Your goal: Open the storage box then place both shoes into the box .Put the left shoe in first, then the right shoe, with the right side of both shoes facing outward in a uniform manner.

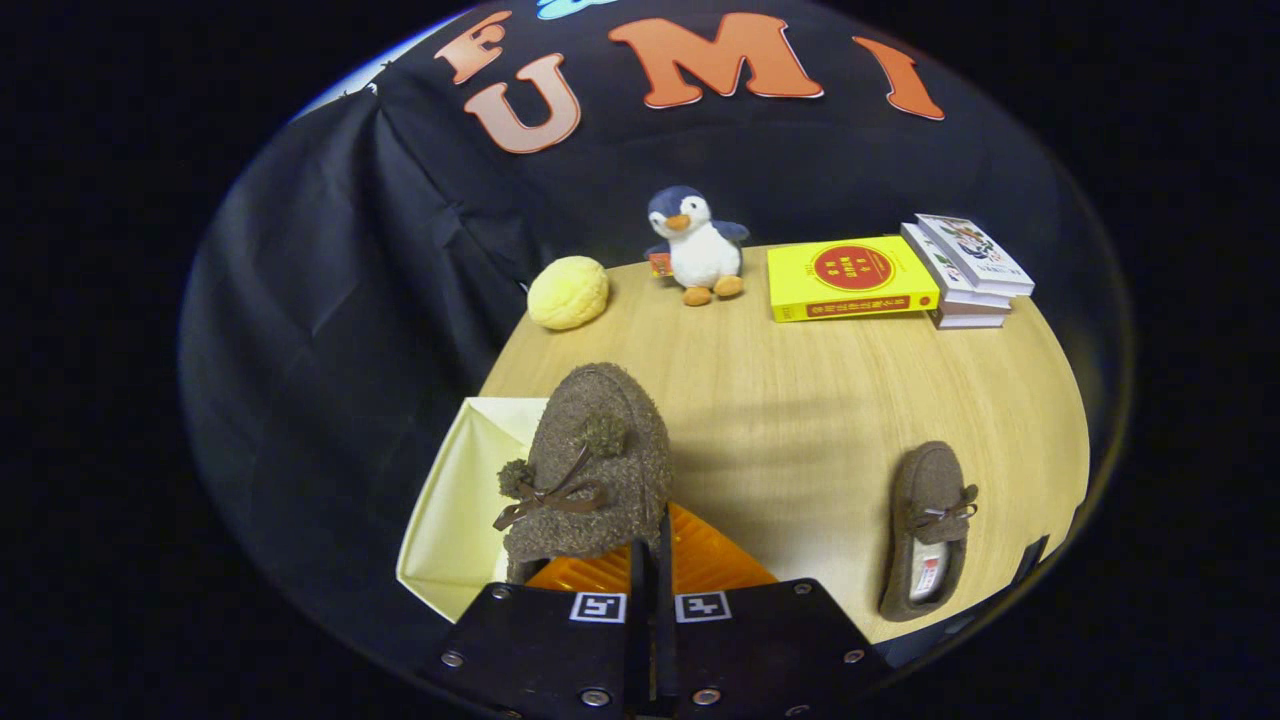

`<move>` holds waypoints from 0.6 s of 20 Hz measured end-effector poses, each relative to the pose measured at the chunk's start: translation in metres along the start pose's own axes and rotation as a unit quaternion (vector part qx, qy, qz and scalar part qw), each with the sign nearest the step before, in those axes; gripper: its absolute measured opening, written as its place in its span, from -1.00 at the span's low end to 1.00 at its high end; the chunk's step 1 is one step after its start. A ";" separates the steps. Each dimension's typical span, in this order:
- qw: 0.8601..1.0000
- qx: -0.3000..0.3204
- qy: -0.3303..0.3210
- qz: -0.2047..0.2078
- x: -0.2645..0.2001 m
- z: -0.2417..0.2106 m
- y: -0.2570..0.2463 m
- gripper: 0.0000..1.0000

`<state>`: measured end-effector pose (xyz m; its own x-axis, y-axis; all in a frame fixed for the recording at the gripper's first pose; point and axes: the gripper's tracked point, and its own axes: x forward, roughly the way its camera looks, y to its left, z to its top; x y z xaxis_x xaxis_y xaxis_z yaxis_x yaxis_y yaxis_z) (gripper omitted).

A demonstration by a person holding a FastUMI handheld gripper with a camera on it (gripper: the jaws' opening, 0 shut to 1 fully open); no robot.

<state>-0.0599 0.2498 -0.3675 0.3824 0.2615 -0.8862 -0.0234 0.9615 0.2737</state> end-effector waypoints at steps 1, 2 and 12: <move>1.000 -0.002 0.005 0.010 0.001 0.000 0.016 -0.93; 1.000 -0.002 0.016 0.018 0.004 -0.002 0.032 -0.93; 0.994 -0.018 0.109 0.001 0.091 -0.049 0.108 -0.93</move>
<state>-0.0728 0.3812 -0.4371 0.1741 0.2707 -0.9468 -0.0583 0.9626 0.2645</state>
